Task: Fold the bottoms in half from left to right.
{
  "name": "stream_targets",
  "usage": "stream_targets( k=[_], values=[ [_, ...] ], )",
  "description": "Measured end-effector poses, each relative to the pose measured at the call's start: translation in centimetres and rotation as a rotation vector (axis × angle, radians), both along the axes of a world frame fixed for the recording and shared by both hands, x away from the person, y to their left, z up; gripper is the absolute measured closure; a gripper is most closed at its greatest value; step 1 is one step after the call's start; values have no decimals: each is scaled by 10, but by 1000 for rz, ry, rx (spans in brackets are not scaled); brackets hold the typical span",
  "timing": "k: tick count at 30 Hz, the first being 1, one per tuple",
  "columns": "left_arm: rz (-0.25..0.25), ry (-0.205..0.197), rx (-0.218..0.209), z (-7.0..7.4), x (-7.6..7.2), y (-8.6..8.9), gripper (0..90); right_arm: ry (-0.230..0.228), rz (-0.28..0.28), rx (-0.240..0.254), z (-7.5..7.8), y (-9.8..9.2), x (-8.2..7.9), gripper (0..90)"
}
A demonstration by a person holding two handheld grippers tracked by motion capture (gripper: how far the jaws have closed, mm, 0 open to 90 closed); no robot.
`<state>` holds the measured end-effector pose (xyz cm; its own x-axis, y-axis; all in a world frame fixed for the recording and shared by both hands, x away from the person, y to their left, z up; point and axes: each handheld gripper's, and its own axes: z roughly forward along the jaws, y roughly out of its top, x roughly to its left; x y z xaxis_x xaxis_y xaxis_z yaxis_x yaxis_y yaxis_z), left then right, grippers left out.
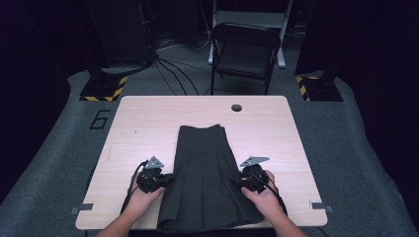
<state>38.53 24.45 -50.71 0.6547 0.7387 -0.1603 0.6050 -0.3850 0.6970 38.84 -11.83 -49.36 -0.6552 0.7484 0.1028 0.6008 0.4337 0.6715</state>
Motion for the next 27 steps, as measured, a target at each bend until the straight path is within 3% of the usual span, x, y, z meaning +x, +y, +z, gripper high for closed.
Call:
stream_targets(
  k=[3, 6, 8, 12, 21, 25, 27],
  values=[
    [21, -18, -5, 0, 0, 1, 673, -38, -19, 10, 9, -1, -1, 497],
    [47, -43, -41, 3, 1, 2, 592, -76, -27, 17, 12, -2, 4, 496],
    [61, -56, -45, 6, 1, 3, 552, -75, -35, 13, 14, -1, 10, 509],
    [83, -67, -49, 5, 4, 3, 517, -69, -54, 32, 16, 2, 25, 526],
    [81, -65, -61, 6, 9, 1, 496, -50, -86, 66, 15, 16, 63, 531],
    [77, -64, -61, 5, 10, -1, 494, -36, -105, 57, 14, 22, 74, 639],
    [83, -67, -63, 4, 10, -2, 492, -39, -91, 24, 11, 23, 76, 719]
  ],
)
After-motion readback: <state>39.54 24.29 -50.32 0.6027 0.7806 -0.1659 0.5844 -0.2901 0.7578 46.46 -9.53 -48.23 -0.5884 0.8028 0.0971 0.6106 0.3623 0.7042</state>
